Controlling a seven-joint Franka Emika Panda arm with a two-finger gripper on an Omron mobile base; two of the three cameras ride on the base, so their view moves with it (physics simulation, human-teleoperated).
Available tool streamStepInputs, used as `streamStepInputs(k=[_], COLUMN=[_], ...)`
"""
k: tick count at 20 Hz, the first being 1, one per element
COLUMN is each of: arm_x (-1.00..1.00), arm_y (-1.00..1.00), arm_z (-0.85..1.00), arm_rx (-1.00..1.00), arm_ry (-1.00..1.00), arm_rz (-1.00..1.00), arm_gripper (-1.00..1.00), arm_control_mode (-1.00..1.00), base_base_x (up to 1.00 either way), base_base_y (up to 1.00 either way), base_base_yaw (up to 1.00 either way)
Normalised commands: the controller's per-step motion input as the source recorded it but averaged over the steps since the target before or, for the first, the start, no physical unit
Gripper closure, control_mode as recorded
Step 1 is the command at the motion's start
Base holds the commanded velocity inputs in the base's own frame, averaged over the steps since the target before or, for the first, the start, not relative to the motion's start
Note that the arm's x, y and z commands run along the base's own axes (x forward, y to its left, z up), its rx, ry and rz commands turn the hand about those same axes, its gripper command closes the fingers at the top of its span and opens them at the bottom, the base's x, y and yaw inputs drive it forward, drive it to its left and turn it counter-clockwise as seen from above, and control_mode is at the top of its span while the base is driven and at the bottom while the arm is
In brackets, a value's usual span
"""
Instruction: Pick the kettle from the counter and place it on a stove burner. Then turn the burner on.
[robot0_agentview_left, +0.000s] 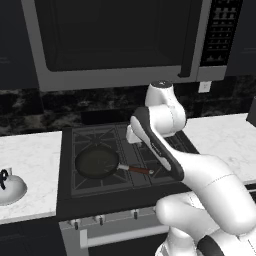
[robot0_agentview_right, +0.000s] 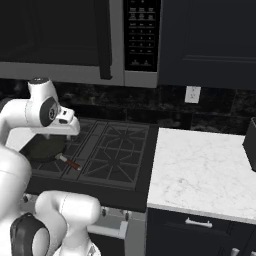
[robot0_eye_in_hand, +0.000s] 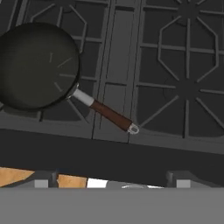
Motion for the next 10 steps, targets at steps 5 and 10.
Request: streamStepInputs(k=[5,10], arm_x=[-0.05,-0.01], arm_y=[0.99,1.00], arm_z=[-0.34,-0.22], arm_rx=[-0.04,-0.04], arm_ry=[0.00,0.00], arm_rz=[0.00,0.00], arm_gripper=[-1.00,-1.00], arm_control_mode=[-1.00,-1.00], base_base_x=[0.00,0.00], base_base_y=[0.00,0.00], base_base_yaw=[0.00,0.00])
